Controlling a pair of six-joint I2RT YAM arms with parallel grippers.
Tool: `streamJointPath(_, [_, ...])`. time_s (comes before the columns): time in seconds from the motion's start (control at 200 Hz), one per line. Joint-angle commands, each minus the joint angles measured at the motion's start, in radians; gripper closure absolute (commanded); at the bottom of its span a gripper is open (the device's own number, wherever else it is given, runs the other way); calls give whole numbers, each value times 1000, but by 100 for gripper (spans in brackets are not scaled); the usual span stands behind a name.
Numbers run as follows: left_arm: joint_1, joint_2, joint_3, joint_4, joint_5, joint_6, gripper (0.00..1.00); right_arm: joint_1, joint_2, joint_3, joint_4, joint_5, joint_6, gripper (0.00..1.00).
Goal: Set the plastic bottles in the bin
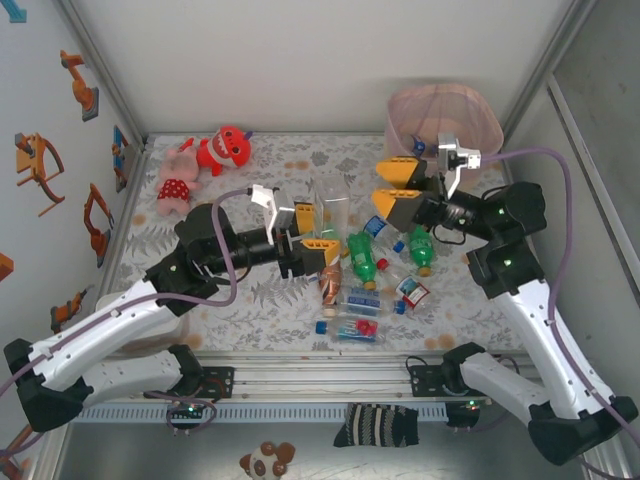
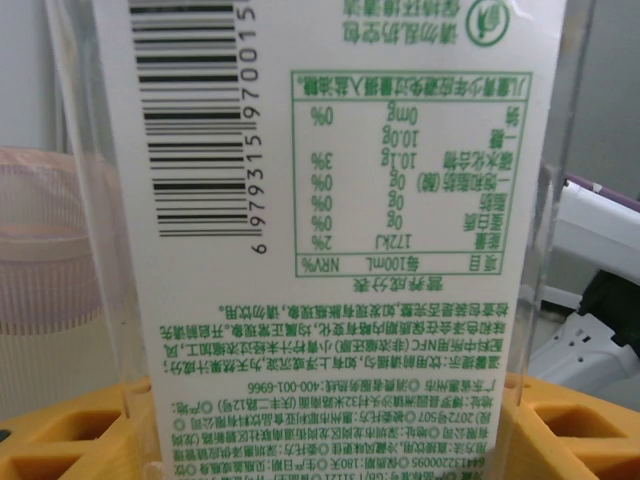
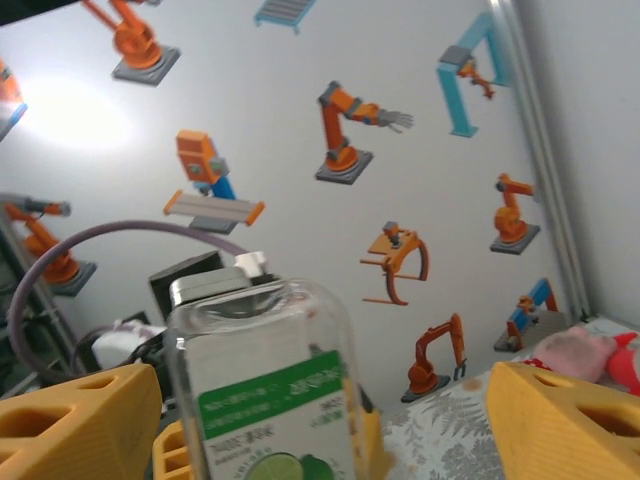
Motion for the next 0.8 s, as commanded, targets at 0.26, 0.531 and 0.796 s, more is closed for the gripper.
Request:
streamJointPath(0.26, [3,12,51,101,65,31,45,188,22,75,-274,-61,-411,12])
streamJointPath(0.531, [4,27,68,106,96,48,46,216,83,88,-258,-84,-409,14])
streamJointPath(0.796, [4,17,59,104,96,57,46,220,99,81,-158,-115,-311,23])
